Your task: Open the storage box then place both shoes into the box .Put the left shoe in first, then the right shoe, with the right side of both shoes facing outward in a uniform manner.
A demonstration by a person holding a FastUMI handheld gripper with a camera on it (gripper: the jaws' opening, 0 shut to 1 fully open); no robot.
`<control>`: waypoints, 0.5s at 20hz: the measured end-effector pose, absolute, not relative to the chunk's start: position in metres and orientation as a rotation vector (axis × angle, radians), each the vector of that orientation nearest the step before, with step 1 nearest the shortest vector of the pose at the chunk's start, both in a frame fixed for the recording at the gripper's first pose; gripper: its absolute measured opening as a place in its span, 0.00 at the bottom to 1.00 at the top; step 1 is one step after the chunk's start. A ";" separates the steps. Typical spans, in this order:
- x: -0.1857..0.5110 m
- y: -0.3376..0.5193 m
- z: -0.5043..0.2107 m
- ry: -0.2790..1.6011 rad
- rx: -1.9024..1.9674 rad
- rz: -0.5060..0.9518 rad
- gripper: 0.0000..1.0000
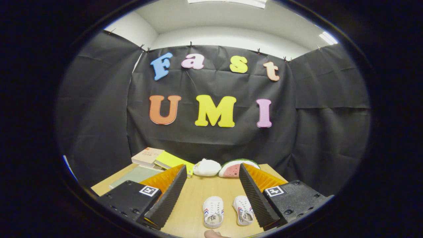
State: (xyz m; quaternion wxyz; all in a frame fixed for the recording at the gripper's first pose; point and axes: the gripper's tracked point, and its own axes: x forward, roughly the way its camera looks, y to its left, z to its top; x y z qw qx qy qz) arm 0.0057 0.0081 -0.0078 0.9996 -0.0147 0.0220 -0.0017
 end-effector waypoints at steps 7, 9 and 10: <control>0.025 0.041 -0.030 0.149 0.004 0.095 1.00; 0.032 0.045 -0.039 0.196 0.031 0.136 1.00; 0.039 0.043 -0.043 0.223 0.048 0.147 1.00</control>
